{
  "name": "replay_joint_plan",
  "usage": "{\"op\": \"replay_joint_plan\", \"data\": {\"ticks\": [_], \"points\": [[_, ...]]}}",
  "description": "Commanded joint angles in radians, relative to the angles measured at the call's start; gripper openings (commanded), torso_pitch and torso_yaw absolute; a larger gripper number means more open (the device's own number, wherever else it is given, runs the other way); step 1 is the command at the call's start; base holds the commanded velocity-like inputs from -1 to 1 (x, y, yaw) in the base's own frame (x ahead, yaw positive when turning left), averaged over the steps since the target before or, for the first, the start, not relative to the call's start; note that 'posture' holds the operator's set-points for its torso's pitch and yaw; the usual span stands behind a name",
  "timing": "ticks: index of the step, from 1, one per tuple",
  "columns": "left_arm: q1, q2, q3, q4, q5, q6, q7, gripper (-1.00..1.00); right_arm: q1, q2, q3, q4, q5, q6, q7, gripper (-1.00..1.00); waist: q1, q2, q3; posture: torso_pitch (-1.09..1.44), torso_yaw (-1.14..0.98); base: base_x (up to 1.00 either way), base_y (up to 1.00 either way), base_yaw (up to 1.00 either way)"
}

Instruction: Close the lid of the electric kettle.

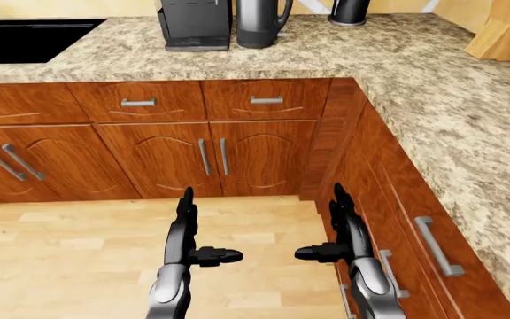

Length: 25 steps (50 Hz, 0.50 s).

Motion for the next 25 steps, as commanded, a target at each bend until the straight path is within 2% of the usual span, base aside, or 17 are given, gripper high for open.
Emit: {"op": "replay_joint_plan", "data": {"ticks": [1,3,4,5,7,8,18,21,23,24,25], "points": [[-0.03,0.002,-0.001,-0.081,-0.018,-0.063,-0.017,1.0,-0.033,-0.006,0.005,-0.067,-0.006,-0.06,0.005,1.0,-0.002,-0.008,-0.001,0.0,0.0,0.0,0.0,0.0],[-0.025,0.002,-0.005,-0.089,-0.019,-0.065,-0.024,1.0,-0.024,-0.004,0.01,-0.083,-0.014,-0.05,0.006,1.0,0.008,-0.001,-0.061,0.0,0.0,0.0,0.0,0.0],[-0.025,0.002,-0.006,-0.088,-0.018,-0.066,-0.026,1.0,-0.024,-0.004,0.012,-0.086,-0.018,-0.045,0.006,1.0,0.008,-0.002,-0.053,0.0,0.0,0.0,0.0,0.0],[-0.024,0.002,-0.007,-0.089,-0.019,-0.065,-0.028,1.0,-0.028,-0.004,0.011,-0.073,-0.019,-0.053,0.008,1.0,0.007,-0.007,-0.017,0.0,0.0,0.0,0.0,0.0],[-0.021,0.001,-0.009,-0.095,-0.019,-0.061,-0.032,1.0,-0.026,-0.003,0.008,-0.084,-0.022,-0.056,0.002,1.0,0.007,-0.008,-0.069,0.0,0.0,0.0,0.0,0.0],[-0.025,0.002,-0.009,-0.085,-0.016,-0.066,-0.034,1.0,-0.019,-0.002,0.01,-0.103,-0.021,-0.047,0.004,1.0,0.008,-0.008,-0.075,0.0,0.0,0.0,0.0,0.0],[-0.021,-0.001,-0.011,-0.099,-0.022,-0.06,-0.045,1.0,-0.008,0.002,0.031,-0.13,-0.052,-0.04,0.007,1.0,0.008,-0.004,-0.084,0.0,0.0,0.0,0.0,0.0],[0.003,-0.004,-0.031,-0.154,0.004,-0.056,-0.038,1.0,-0.009,0.007,0.025,-0.136,-0.023,-0.029,0.018,1.0,0.007,-0.004,-0.088,0.0,0.0,0.0,0.0,0.0],[0.009,-0.002,-0.017,-0.21,-0.009,-0.028,-0.035,1.0,0.002,0.013,0.045,-0.185,-0.05,-0.007,-0.001,1.0,0.007,-0.004,-0.091,0.0,0.0,0.0,0.0,0.0],[0.002,-0.002,-0.001,-0.235,-0.032,-0.005,-0.034,1.0,0.003,0.006,0.057,-0.209,-0.112,-0.021,-0.034,1.0,0.008,-0.004,-0.091,0.0,0.0,0.0,0.0,0.0],[-0.008,-0.002,0.005,-0.308,-0.046,0.053,-0.024,1.0,0.004,0.013,0.059,-0.295,-0.101,0.037,-0.028,1.0,0.008,-0.004,-0.091,0.0,0.0,0.0,0.0,0.0]]}}
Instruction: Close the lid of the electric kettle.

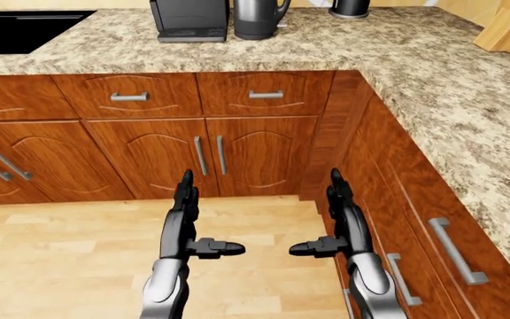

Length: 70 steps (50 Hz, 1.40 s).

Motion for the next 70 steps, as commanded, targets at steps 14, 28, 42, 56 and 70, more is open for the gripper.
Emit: {"op": "replay_joint_plan", "data": {"ticks": [14,28,42,56,70], "points": [[-0.424,0.088,0.113,-0.649,-0.141,0.703,0.147,1.0,-0.483,-0.017,-0.025,-0.525,0.033,0.602,0.013,1.0,0.0,0.011,-0.023,0.0,0.0,0.0,0.0,0.0],[-1.036,0.333,0.233,-0.636,-0.438,1.112,0.379,1.0,-1.137,-0.185,-0.161,-0.173,0.219,0.772,-0.078,1.0,-0.004,0.016,0.022,0.0,0.0,0.0,0.0,0.0],[-0.998,0.448,0.338,-0.674,-0.699,1.128,0.527,1.0,-1.042,-0.267,-0.166,-0.296,0.403,0.779,-0.163,1.0,-0.006,0.019,0.035,0.0,0.0,0.0,0.0,0.0],[-0.965,0.563,0.32,-0.645,-0.88,1.04,0.667,1.0,-1.046,-0.274,-0.164,-0.312,0.369,0.784,-0.168,1.0,-0.003,-0.013,0.036,0.0,0.0,0.32,0.0,0.0],[-0.96,0.58,0.29,-0.645,-0.91,1.012,0.701,1.0,-1.044,-0.27,-0.157,-0.307,0.356,0.784,-0.17,1.0,-0.008,0.077,0.036,0.0,0.0,0.49,0.0,0.0]]}}
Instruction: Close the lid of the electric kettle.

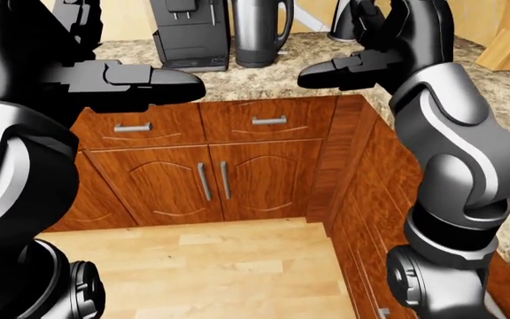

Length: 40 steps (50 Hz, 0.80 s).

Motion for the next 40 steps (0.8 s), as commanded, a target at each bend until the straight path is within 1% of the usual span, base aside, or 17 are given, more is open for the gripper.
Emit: {"op": "replay_joint_plan", "data": {"ticks": [1,6,9,11,12,20,22,23,24,25,26,27,35,37,38,39,40], "points": [[-0.027,0.008,0.007,-0.013,0.002,-0.034,0.0,1.0,-0.033,-0.011,-0.016,-0.027,-0.02,-0.041,-0.005,1.0,-0.002,0.0,-0.015,0.0,0.0,0.63,0.0,0.0],[-0.019,0.007,0.005,-0.012,0.004,-0.041,-0.005,1.0,-0.036,-0.014,-0.022,-0.031,-0.028,-0.036,0.004,1.0,0.023,-0.043,-0.027,0.0,0.0,0.63,0.0,0.0],[-0.019,0.006,0.001,-0.014,0.008,-0.04,-0.006,1.0,-0.033,-0.013,-0.023,-0.031,-0.029,-0.039,0.007,1.0,0.028,-0.11,-0.047,0.0,0.0,0.64,0.0,0.0],[-0.022,0.007,0.002,-0.017,0.011,-0.034,-0.004,1.0,-0.033,-0.01,-0.021,-0.033,-0.031,-0.038,0.007,1.0,0.028,-0.108,0.001,0.0,0.0,0.63,0.0,0.0],[-0.026,0.007,0.001,-0.02,0.009,-0.03,-0.001,1.0,-0.031,-0.01,-0.02,-0.029,-0.033,-0.044,0.009,1.0,0.017,-0.109,-0.007,0.0,0.0,0.64,0.0,0.0],[-0.024,0.007,0.004,-0.018,0.007,-0.032,-0.001,1.0,-0.03,-0.007,-0.018,-0.027,-0.044,-0.048,0.013,1.0,-0.014,-0.06,-0.022,0.0,0.0,0.63,0.0,0.0],[-0.024,0.007,0.005,-0.017,0.007,-0.032,-0.001,1.0,-0.029,-0.007,-0.018,-0.026,-0.045,-0.049,0.015,1.0,-0.012,-0.024,-0.033,0.0,0.0,0.64,0.0,0.0],[-0.026,0.01,0.01,-0.018,0.003,-0.028,0.001,1.0,-0.029,-0.006,-0.018,-0.024,-0.047,-0.052,0.016,1.0,-0.007,0.018,-0.046,0.0,0.0,0.63,0.0,0.0],[-0.026,0.013,0.013,-0.018,0.0,-0.028,0.002,1.0,-0.029,-0.006,-0.019,-0.024,-0.047,-0.053,0.016,1.0,-0.005,0.001,-0.032,0.0,0.0,0.62,0.0,0.0],[-0.025,0.014,0.014,-0.018,-0.001,-0.029,0.002,1.0,-0.03,-0.005,-0.02,-0.027,-0.047,-0.05,0.016,1.0,-0.013,0.01,0.002,0.0,0.0,0.63,0.0,0.0],[-0.026,0.015,0.015,-0.018,-0.004,-0.028,0.004,1.0,-0.03,-0.006,-0.021,-0.028,-0.046,-0.049,0.016,1.0,-0.002,0.015,-0.005,0.0,0.0,0.62,0.0,0.0],[-0.026,0.017,0.014,-0.018,-0.004,-0.029,0.005,1.0,-0.03,-0.007,-0.021,-0.026,-0.047,-0.051,0.016,1.0,0.001,0.01,-0.022,0.0,0.0,0.64,0.0,0.0],[-0.028,0.028,0.018,-0.014,-0.025,-0.036,0.018,1.0,-0.029,-0.005,-0.019,-0.027,-0.051,-0.049,0.015,1.0,0.026,-0.031,-0.031,0.0,0.0,0.63,0.0,0.0],[-0.022,0.03,0.011,-0.012,-0.018,-0.043,0.015,1.0,-0.03,-0.004,-0.021,-0.024,-0.053,-0.05,0.012,1.0,0.019,-0.068,-0.036,0.0,0.0,0.38,0.0,0.0],[-0.022,0.03,0.012,-0.012,-0.019,-0.043,0.014,1.0,-0.03,-0.003,-0.02,-0.026,-0.053,-0.049,0.012,1.0,0.011,-0.121,-0.058,0.0,0.0,0.07,0.0,0.0],[-0.021,0.031,0.013,-0.012,-0.019,-0.044,0.013,1.0,-0.03,-0.002,-0.02,-0.028,-0.052,-0.048,0.011,1.0,0.015,-0.098,-0.028,0.0,0.0,0.0,0.0,0.0],[-0.02,0.031,0.014,-0.011,-0.019,-0.045,0.012,1.0,-0.028,-0.001,-0.018,-0.026,-0.054,-0.05,0.011,1.0,0.022,-0.124,0.002,0.0,0.0,0.0,0.0,0.0]]}}
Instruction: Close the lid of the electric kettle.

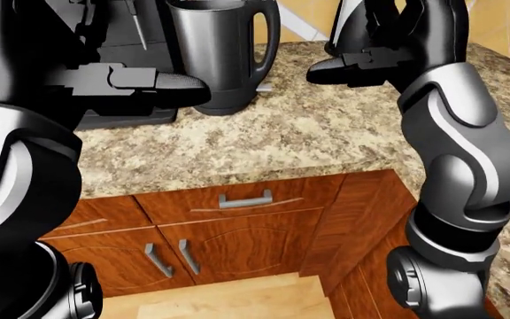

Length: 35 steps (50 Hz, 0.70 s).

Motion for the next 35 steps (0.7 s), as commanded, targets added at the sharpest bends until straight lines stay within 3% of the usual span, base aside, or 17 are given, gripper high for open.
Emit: {"op": "replay_joint_plan", "data": {"ticks": [1,4,7,8,9,10,11,13,15,19,20,22,23,27,30,33,35], "points": [[-0.026,0.02,0.029,-0.002,0.009,-0.022,0.001,1.0,-0.04,-0.002,0.005,-0.018,-0.002,-0.02,-0.001,1.0,0.005,-0.004,-0.029,0.0,0.0,0.0,0.0,0.0],[-0.027,0.024,0.037,-0.003,0.002,-0.019,0.003,1.0,-0.038,0.0,0.004,-0.017,-0.001,-0.022,0.002,1.0,0.004,0.014,-0.016,0.0,0.0,0.0,0.0,0.0],[-0.026,0.029,0.035,-0.001,-0.004,-0.023,0.01,1.0,-0.04,0.001,0.007,-0.018,-0.001,-0.019,0.003,1.0,0.014,0.052,-0.044,0.0,0.0,-0.12,0.0,0.0],[-0.025,0.029,0.031,0.0,-0.001,-0.027,0.008,1.0,-0.039,0.001,0.006,-0.017,-0.001,-0.021,0.004,1.0,0.016,0.074,-0.048,0.0,0.0,-0.12,0.0,0.0],[-0.024,0.03,0.032,0.0,-0.001,-0.027,0.007,1.0,-0.038,0.0,0.007,-0.016,-0.003,-0.022,0.006,1.0,0.018,0.111,-0.052,0.0,0.0,-0.12,0.0,0.0],[-0.023,0.03,0.033,0.0,-0.001,-0.028,0.007,1.0,-0.037,0.001,0.005,-0.015,-0.001,-0.024,0.006,1.0,0.013,0.161,-0.084,0.0,0.0,-0.16,0.0,0.0],[-0.023,0.031,0.033,0.0,-0.001,-0.028,0.008,1.0,-0.035,0.002,0.007,-0.013,-0.003,-0.028,0.007,1.0,0.016,0.124,-0.054,0.0,0.0,-0.18,0.0,0.0],[-0.024,0.031,0.032,-0.001,-0.003,-0.027,0.009,1.0,-0.036,0.001,0.008,-0.014,-0.005,-0.029,0.008,1.0,0.021,0.133,-0.078,0.0,0.0,-0.17,0.0,0.0],[-0.025,0.032,0.032,0.001,-0.003,-0.028,0.009,1.0,-0.037,0.001,0.005,-0.014,-0.005,-0.032,0.01,1.0,0.02,0.113,-0.049,0.0,0.0,-0.01,0.0,0.0],[-0.029,0.036,0.038,0.001,-0.012,-0.024,0.013,1.0,-0.039,0.001,0.006,-0.017,-0.006,-0.027,0.009,1.0,0.014,0.083,-0.016,0.0,0.0,0.0,0.0,0.0],[-0.03,0.041,0.045,0.0,-0.021,-0.021,0.016,1.0,-0.04,0.001,0.004,-0.019,-0.005,-0.024,0.007,1.0,0.016,0.067,-0.021,0.0,0.0,0.0,0.0,0.0],[-0.03,0.05,0.053,0.002,-0.036,-0.025,0.024,1.0,-0.043,0.001,0.007,-0.025,-0.003,-0.015,0.007,1.0,0.021,0.005,-0.045,0.0,0.0,0.0,0.0,0.0],[-0.028,0.054,0.053,0.001,-0.041,-0.027,0.029,1.0,-0.044,0.002,0.008,-0.028,-0.003,-0.009,0.007,1.0,0.017,0.043,-0.035,0.0,0.0,0.0,0.0,0.0],[-0.023,0.073,0.061,0.003,-0.058,-0.045,0.044,1.0,-0.094,-0.012,-0.008,-0.057,0.024,0.068,0.004,1.0,0.001,0.076,-0.051,0.0,0.0,0.0,0.0,0.0],[-0.048,0.116,0.096,-0.002,-0.118,-0.037,0.088,1.0,-0.106,-0.022,-0.014,-0.057,0.038,0.082,-0.001,1.0,-0.009,0.078,-0.058,0.0,0.0,0.0,0.0,0.0],[-0.096,0.247,0.176,0.015,-0.304,-0.053,0.201,1.0,-0.129,-0.027,-0.01,-0.054,0.047,0.099,-0.012,1.0,-0.016,0.079,-0.058,0.0,0.0,0.0,0.0,0.0],[-0.077,0.356,0.2,0.033,-0.418,-0.122,0.258,1.0,-0.142,-0.026,-0.009,-0.037,0.046,0.096,-0.021,1.0,-0.023,0.081,-0.054,0.0,0.0,0.0,0.0,0.0]]}}
